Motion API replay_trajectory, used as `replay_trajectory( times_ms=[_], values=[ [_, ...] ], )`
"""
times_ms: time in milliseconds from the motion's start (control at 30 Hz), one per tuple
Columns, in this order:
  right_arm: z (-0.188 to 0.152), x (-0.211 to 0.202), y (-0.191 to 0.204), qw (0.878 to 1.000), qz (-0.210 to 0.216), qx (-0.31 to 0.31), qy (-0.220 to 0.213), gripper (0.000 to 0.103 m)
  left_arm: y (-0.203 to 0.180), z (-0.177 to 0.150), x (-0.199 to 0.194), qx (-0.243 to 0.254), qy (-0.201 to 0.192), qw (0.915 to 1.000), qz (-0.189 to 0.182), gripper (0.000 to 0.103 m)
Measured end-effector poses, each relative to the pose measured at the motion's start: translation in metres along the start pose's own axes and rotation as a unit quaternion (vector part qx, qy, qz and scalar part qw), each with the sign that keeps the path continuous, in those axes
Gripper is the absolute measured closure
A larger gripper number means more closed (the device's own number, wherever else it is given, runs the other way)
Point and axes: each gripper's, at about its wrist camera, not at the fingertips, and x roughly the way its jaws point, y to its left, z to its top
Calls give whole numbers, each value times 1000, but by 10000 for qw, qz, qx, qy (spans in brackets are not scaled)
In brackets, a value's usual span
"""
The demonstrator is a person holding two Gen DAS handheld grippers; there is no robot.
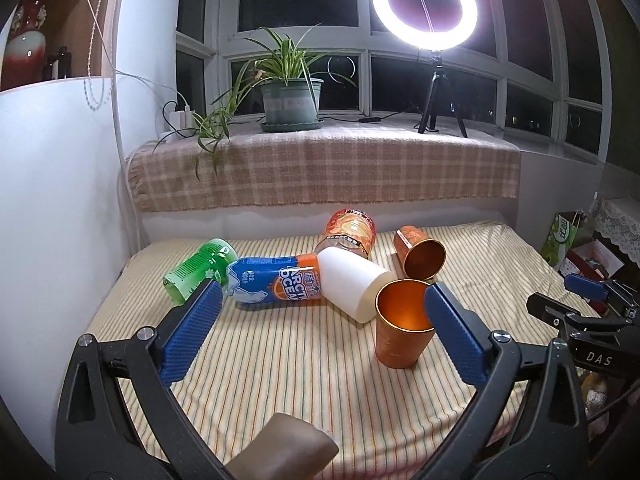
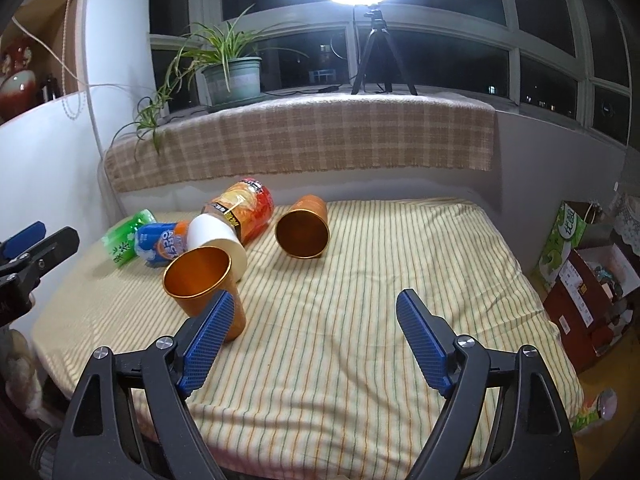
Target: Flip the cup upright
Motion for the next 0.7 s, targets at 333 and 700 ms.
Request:
replay_trajectory(
  times_ms=[333, 700],
  values=[
    [1, 4, 2, 10000, 11, 36, 55, 20, 1, 3, -1, 38, -29, 10000, 37, 0],
    [0, 9, 3, 9999, 25, 35, 118, 20, 4, 5, 2, 39, 13, 10000, 54, 0]
  ],
)
